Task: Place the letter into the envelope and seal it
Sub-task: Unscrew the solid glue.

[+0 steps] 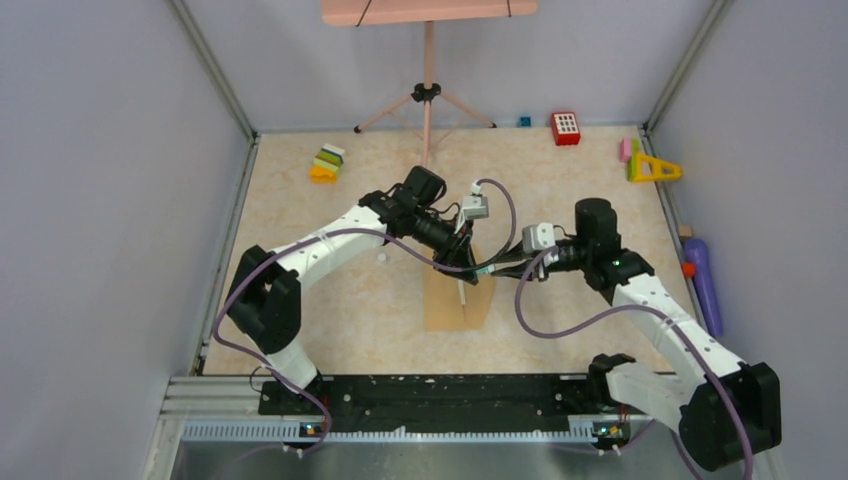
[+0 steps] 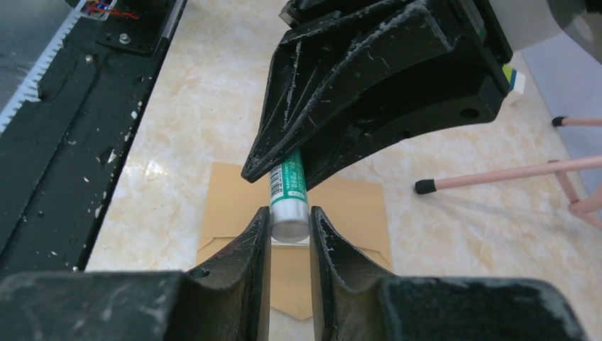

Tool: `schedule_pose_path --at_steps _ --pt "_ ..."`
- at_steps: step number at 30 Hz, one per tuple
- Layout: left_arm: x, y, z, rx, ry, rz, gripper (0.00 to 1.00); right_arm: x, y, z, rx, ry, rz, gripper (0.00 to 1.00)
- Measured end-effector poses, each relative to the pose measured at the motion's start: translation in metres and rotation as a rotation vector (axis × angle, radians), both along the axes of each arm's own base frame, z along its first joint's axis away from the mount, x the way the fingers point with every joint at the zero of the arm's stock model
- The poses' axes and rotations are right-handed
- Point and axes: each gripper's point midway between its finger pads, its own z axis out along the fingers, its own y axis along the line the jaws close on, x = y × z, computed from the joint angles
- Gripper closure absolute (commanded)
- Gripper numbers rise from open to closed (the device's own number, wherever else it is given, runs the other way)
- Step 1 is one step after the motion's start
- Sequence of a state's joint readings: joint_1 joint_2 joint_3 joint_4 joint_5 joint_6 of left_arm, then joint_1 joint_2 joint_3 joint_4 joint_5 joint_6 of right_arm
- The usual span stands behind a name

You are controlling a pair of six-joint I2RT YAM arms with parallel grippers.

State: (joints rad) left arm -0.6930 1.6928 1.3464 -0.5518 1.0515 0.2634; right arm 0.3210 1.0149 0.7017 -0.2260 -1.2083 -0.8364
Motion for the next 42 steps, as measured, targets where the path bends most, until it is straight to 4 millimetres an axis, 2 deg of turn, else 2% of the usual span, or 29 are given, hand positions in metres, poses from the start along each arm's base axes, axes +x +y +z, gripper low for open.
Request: schedule_pose_path --at_steps 9,17,22,25,28,31,34,36,39,41,42 --pt "0.017 0.005 0.007 0.05 -0.147 0.103 1.0 0.016 0.002 0.004 0.036 0.257 -0.104 0.9" --pt "0.039 0.008 0.013 0.068 -0.286 0.189 1.0 0.042 0.004 0.008 0.084 0.727 -0.2 0.88" --pt "0.05 0.014 0.009 0.099 -0.315 0.229 1.0 0.055 0.01 0.001 0.05 1.079 -0.241 0.71" --pt "0.052 0.015 0.006 0.113 -0.322 0.242 1.0 0.056 0.009 -0.003 0.032 1.208 -0.25 0.6" --pt "0.054 0.017 0.006 0.115 -0.326 0.248 1.0 0.054 0.004 -0.006 0.025 1.265 -0.269 0.52" --pt "0.051 0.016 0.006 0.105 -0.316 0.233 1.0 0.055 -0.003 -0.008 0.009 1.206 -0.277 0.47" --pt "0.042 0.014 0.009 0.075 -0.284 0.194 1.0 0.052 -0.009 -0.008 -0.012 1.026 -0.259 0.44" --pt "0.034 0.011 0.013 0.044 -0.256 0.158 1.0 0.044 -0.014 -0.003 -0.018 0.823 -0.225 0.42" --pt "0.021 0.009 0.019 -0.003 -0.211 0.1 1.0 0.02 -0.023 0.006 0.003 0.448 -0.166 0.42" --pt "0.013 0.008 0.023 -0.028 -0.184 0.067 1.0 0.005 -0.027 0.01 0.01 0.264 -0.119 0.43" --pt "0.01 0.007 0.024 -0.039 -0.171 0.053 1.0 0.004 -0.027 0.013 0.014 0.184 -0.093 0.43"
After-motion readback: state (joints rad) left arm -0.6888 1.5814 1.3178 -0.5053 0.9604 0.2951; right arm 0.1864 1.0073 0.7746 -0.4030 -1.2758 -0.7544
